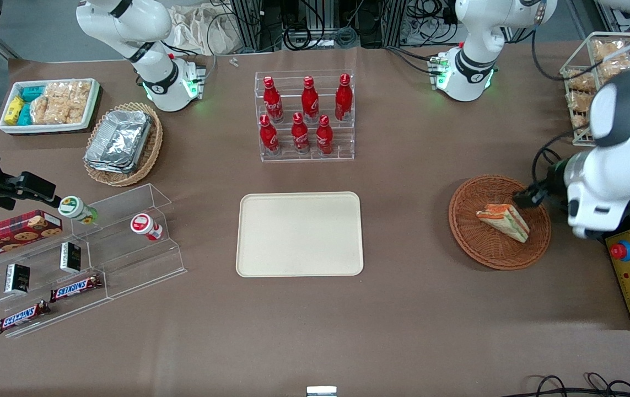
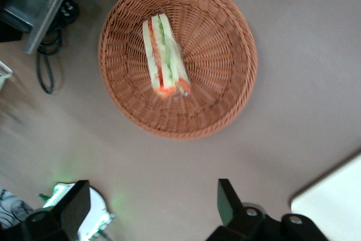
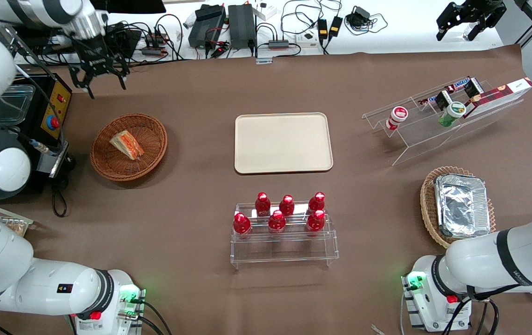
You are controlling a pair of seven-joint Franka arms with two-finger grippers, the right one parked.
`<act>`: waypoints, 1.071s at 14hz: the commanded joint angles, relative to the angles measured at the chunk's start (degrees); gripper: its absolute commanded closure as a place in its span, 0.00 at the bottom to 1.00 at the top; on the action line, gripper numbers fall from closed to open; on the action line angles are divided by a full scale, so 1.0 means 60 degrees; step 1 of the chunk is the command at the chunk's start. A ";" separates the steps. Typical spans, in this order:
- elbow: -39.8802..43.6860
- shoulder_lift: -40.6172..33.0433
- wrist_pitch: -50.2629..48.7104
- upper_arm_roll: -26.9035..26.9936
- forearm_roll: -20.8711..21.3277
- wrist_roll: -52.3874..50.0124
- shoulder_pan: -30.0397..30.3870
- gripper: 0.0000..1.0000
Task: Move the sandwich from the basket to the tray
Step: 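Move the left gripper down over the wrapped sandwich in the wicker basket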
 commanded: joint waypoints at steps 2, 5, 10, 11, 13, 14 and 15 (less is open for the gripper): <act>-0.2654 -0.0393 0.2440 -0.0010 0.0033 -0.1138 0.0380 0.00; -0.3989 -0.0203 0.4170 -0.0025 0.0047 -0.2415 0.0366 0.00; -0.4813 0.0279 0.5725 0.0121 0.0296 -0.2506 0.0395 0.00; -0.4828 0.0397 0.5945 0.0136 0.0325 -0.2506 0.0395 0.00; -0.4828 0.0631 0.6268 0.0180 0.0326 -0.2506 0.0395 0.00; -0.4813 0.0705 0.6443 0.0180 0.0326 -0.2506 0.0395 0.00; -0.4799 0.0793 0.6518 0.0195 0.0326 -0.2506 0.0395 0.04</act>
